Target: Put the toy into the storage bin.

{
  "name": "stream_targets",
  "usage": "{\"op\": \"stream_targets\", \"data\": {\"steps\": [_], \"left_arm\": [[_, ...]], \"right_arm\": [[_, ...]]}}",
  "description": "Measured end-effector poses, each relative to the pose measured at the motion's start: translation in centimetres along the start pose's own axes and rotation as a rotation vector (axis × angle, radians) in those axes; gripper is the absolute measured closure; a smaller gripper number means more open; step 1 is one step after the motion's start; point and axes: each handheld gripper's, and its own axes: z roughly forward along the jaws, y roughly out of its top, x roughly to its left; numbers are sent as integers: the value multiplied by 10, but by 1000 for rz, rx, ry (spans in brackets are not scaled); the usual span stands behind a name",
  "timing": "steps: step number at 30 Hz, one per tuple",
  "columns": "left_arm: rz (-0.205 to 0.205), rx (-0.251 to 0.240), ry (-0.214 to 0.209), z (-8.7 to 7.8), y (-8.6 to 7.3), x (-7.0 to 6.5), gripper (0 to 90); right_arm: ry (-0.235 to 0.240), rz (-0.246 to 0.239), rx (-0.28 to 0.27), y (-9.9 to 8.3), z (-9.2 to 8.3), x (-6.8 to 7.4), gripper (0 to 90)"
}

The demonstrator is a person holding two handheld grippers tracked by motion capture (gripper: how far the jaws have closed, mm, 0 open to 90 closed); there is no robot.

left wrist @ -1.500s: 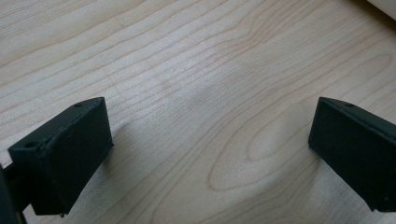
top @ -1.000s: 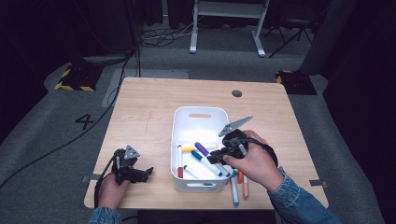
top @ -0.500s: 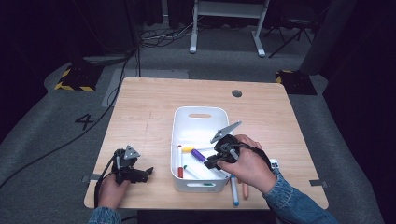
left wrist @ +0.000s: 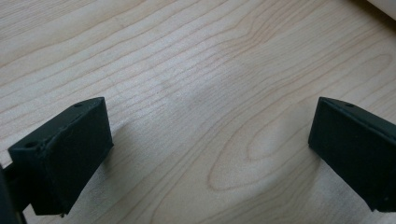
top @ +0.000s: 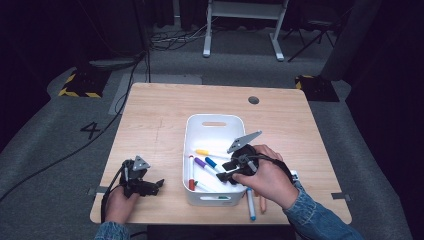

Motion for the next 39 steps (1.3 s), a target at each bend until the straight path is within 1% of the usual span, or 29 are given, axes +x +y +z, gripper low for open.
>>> {"op": "stream_targets", "data": {"steps": [2,3,4,6,7,9,10,11,18,19,23,24,29,30,33,38,39], "left_arm": [[0,0,0,0,0,0,0],[1,-1,0,0,0,0,0],[0,0,0,0,0,0,0],[0,0,0,0,0,0,0],[0,0,0,0,0,0,0],[0,0,0,0,0,0,0],[0,0,0,0,0,0,0],[0,0,0,0,0,0,0],[1,0,0,0,0,0,0],[1,0,0,0,0,0,0],[0,0,0,0,0,0,0],[0,0,0,0,0,0,0],[0,0,0,0,0,0,0],[0,0,0,0,0,0,0],[0,0,0,0,0,0,0],[0,0,0,0,0,0,0],[0,0,0,0,0,0,0]], "right_arm": [[-13,2,-16,-1,-7,-3,559],[-10,13,-28,-2,-9,-4,560],[-11,9,-36,-3,-10,-5,560],[-22,24,-40,-5,-16,-7,560],[-23,20,-47,-6,-18,-9,560],[-28,35,-62,-8,-24,-12,561],[-35,43,-60,-9,-26,-12,562],[-38,38,-66,-10,-28,-14,561],[-56,82,-108,-18,-49,-23,567],[-61,81,-118,-19,-51,-25,571],[-77,111,-130,-26,-62,-31,581],[-80,111,-134,-27,-64,-32,581],[-98,141,-143,-36,-73,-41,591],[-101,141,-145,-37,-74,-42,593],[-109,165,-142,-43,-77,-46,600],[-127,203,-111,-55,-75,-55,604],[-133,200,-98,-58,-73,-57,604]]}}
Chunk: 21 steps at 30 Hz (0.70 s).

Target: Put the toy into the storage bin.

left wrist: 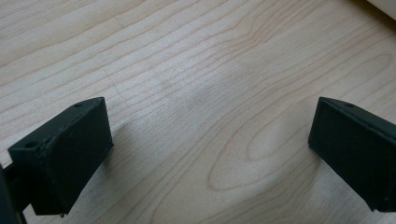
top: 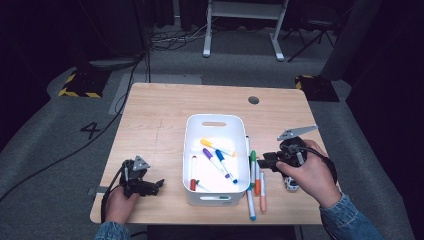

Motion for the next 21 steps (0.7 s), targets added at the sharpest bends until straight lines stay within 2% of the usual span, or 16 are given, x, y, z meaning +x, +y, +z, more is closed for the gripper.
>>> {"op": "stream_targets", "data": {"steps": [11,13,21], "left_arm": [[0,0,0,0,0,0,0],[0,0,0,0,0,0,0],[0,0,0,0,0,0,0]], "right_arm": [[-21,44,90,-26,27,-14,604],[-27,36,109,-31,33,-17,603],[-46,58,163,-49,52,-25,599]]}}
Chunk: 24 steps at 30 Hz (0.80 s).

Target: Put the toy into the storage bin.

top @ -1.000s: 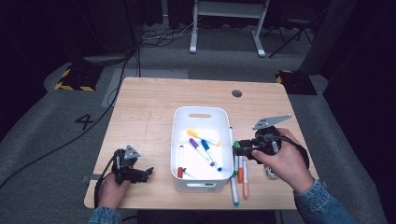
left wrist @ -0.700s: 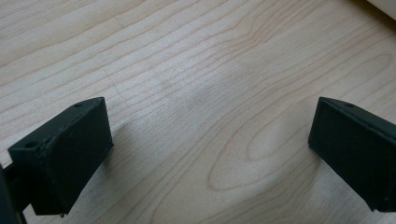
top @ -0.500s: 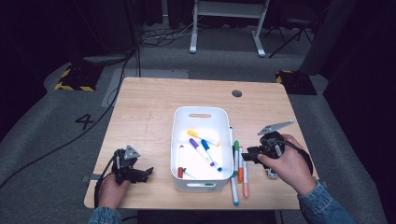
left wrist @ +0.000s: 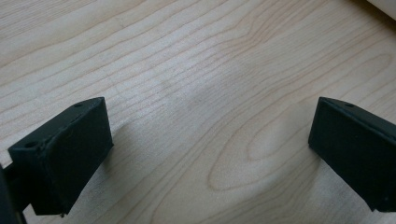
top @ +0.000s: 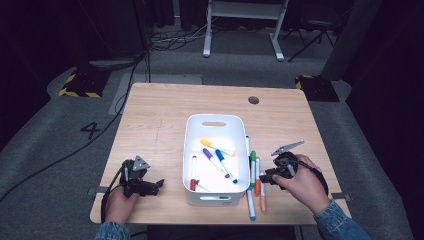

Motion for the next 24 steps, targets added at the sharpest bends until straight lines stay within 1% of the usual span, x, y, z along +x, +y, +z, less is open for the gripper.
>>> {"op": "stream_targets", "data": {"steps": [3,5,8,10,14,17,18,20,24], "left_arm": [[0,0,0,0,0,0,0],[0,0,0,0,0,0,0],[0,0,0,0,0,0,0],[0,0,0,0,0,0,0],[0,0,0,0,0,0,0],[0,0,-1,0,0,0,0],[-1,0,-2,0,0,0,0],[0,0,-1,0,0,0,0],[0,0,0,0,0,0,0]], "right_arm": [[-3,2,17,-6,9,-4,599],[-11,12,25,-9,13,-5,599],[-3,32,37,-13,20,-7,599],[-6,36,43,-16,24,-8,602],[-8,44,62,-21,30,-9,605],[-4,50,69,-24,32,-8,599],[-10,48,67,-25,33,-8,601],[-17,46,76,-27,33,-9,629],[-48,45,101,-29,30,-15,689]]}}
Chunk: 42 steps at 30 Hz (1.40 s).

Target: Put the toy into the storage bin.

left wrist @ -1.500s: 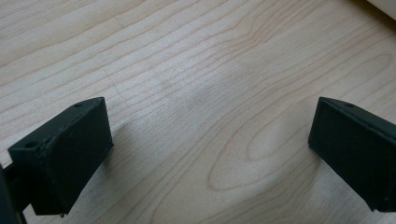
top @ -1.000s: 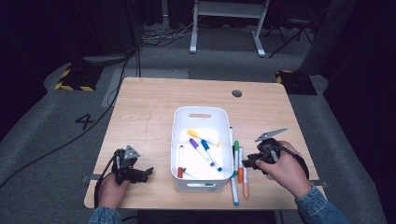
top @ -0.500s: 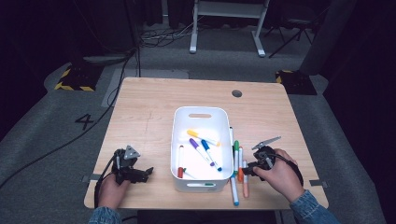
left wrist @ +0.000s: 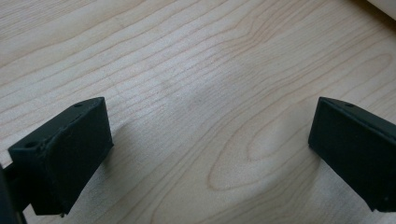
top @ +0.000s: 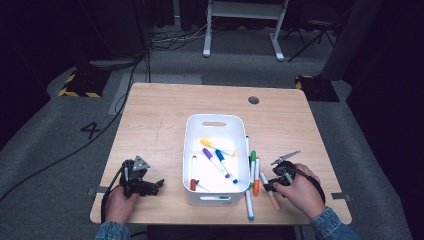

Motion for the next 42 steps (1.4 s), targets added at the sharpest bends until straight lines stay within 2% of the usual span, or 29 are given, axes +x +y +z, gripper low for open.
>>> {"op": "stream_targets", "data": {"steps": [3,9,15,20,29,34,42], "left_arm": [[0,0,0,0,0,0,0],[0,0,0,0,0,0,0],[-1,0,0,0,0,0,0],[0,0,0,0,0,0,0],[0,0,0,0,0,0,0],[-1,0,0,0,0,0,0],[-1,0,0,0,0,0,0]], "right_arm": [[-29,0,22,-2,-1,-3,717],[-65,14,30,-6,-4,-7,765],[-60,35,21,-8,-6,-10,768],[-51,59,-11,-7,-13,-13,768],[-32,64,-80,-5,-34,-13,768],[-13,58,-123,0,-49,-11,768],[26,19,-190,10,-75,0,768]]}}
